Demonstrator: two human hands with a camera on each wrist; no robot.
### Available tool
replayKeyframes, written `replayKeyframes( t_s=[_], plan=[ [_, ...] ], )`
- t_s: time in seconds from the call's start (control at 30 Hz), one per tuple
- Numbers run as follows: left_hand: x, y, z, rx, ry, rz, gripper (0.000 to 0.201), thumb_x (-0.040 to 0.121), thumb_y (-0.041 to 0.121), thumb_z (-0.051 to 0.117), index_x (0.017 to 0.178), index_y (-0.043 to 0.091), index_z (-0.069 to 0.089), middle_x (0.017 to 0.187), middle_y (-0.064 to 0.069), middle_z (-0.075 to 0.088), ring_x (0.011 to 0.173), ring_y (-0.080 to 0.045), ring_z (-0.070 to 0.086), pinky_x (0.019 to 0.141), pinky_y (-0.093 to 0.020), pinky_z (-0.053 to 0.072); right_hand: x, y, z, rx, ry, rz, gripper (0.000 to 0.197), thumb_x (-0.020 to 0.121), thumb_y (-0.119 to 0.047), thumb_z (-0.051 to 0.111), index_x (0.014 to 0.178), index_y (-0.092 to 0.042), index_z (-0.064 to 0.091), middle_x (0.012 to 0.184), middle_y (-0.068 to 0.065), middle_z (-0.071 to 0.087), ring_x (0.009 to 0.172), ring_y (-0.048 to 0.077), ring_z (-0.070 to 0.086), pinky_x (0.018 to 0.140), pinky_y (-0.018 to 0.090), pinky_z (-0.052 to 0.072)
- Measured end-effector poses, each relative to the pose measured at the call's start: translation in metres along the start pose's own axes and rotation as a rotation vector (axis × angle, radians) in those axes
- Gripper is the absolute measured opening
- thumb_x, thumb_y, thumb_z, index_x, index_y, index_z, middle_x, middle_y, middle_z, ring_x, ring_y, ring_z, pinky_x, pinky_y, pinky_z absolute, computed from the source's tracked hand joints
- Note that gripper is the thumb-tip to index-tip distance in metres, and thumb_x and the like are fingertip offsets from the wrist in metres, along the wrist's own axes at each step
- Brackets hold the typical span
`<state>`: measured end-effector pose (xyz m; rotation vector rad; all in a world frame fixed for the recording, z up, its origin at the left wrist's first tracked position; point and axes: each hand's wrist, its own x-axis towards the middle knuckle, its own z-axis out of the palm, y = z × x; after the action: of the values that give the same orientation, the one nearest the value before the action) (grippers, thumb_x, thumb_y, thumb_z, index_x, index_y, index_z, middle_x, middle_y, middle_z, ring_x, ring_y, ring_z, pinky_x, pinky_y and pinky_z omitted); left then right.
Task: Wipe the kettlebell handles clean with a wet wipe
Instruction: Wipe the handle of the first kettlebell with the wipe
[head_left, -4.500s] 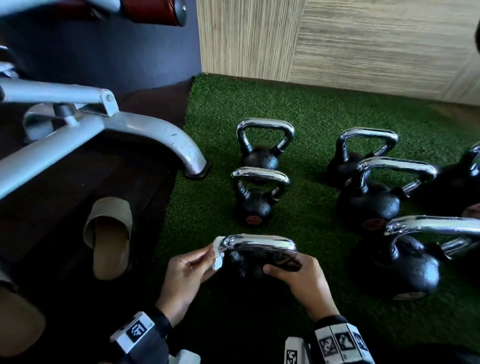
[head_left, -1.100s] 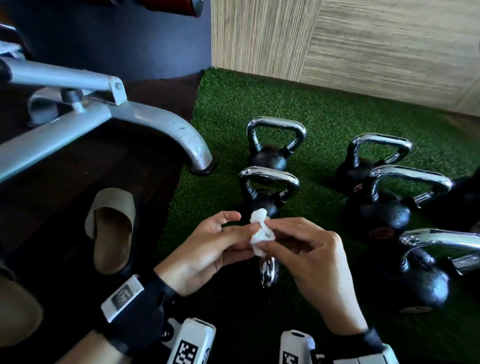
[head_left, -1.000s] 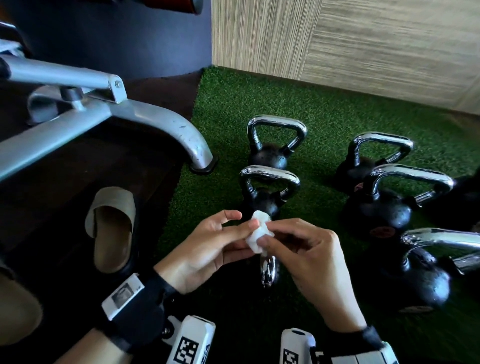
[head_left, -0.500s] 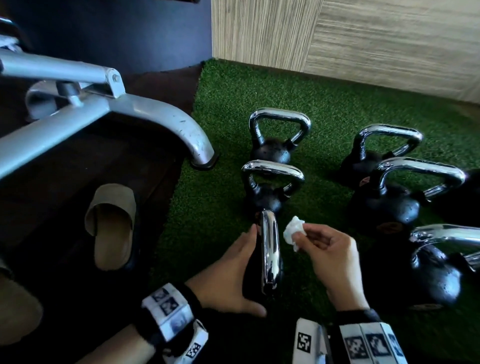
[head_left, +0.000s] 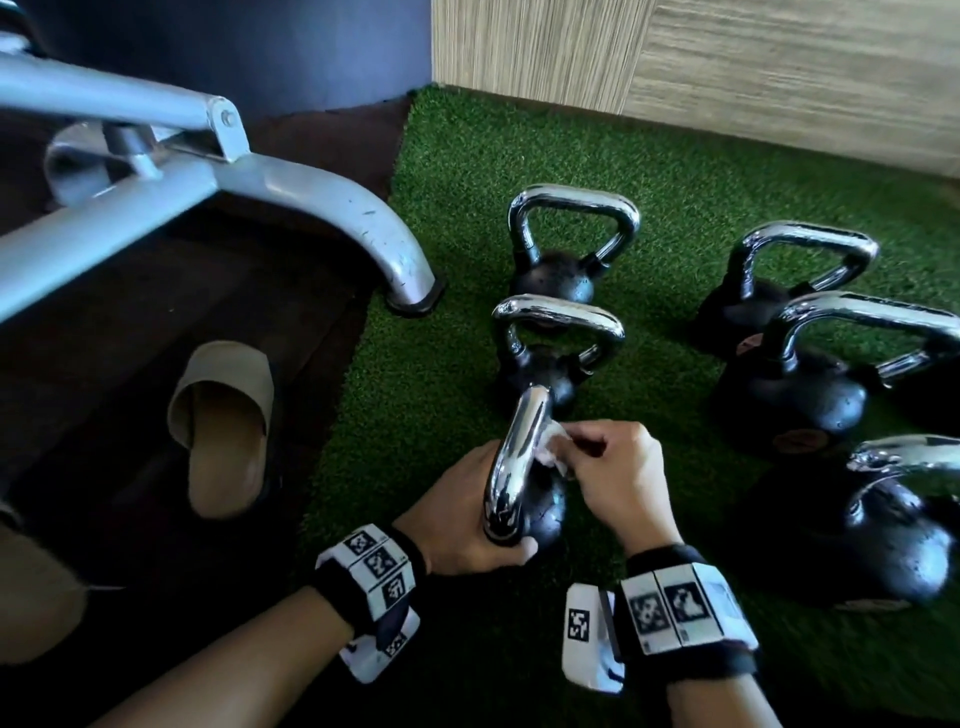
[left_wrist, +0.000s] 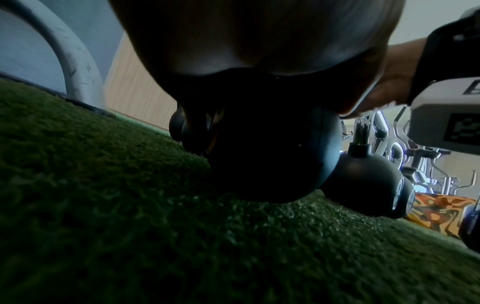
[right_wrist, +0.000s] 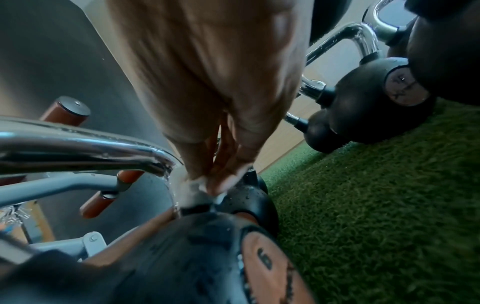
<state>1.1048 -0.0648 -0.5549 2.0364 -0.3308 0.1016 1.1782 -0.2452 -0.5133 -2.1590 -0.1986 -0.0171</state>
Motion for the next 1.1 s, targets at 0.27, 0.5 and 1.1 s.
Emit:
replayKeyframes(
  t_s=[0.27,0.5,1.1],
  plan=[
    [-0.003,-0.001,-0.004,-0.018,-0.015,-0.008,0.093,0.072,0.026,0.089,0.133,0.069,0.034,0.139,0.002,0.059,0.132,-0.013,0.056,0.114,-0.037,0.043,0.011,0.006,0.000,0.093,0.024,-0.028,0.015,0.083,-0.019,0.082,0.097,-0.026,0.083,0.090,-0.015,0.078,0.083,-0.003,0.071,0.082,0.027,0.059],
    [0.000,-0.003,-0.005,-0.003,-0.059,-0.037,0.084,0.072,0.028,0.090,0.133,0.051,0.037,0.141,-0.004,0.058,0.133,-0.019,0.056,0.114,-0.043,0.044,0.008,-0.007,-0.001,0.192,0.133,-0.218,0.016,0.087,-0.011,0.078,0.098,-0.022,0.082,0.098,-0.012,0.075,0.093,0.002,0.071,0.082,0.023,0.056],
    [0.011,-0.012,-0.016,-0.014,-0.186,-0.202,0.075,0.073,0.044,0.085,0.138,0.035,0.050,0.134,0.015,0.063,0.128,0.000,0.057,0.114,-0.039,0.045,-0.004,-0.043,-0.009,0.162,-0.037,-0.360,0.020,0.077,-0.005,0.085,0.084,-0.023,0.081,0.082,-0.011,0.073,0.078,0.007,0.070,0.072,0.023,0.055]
  ],
)
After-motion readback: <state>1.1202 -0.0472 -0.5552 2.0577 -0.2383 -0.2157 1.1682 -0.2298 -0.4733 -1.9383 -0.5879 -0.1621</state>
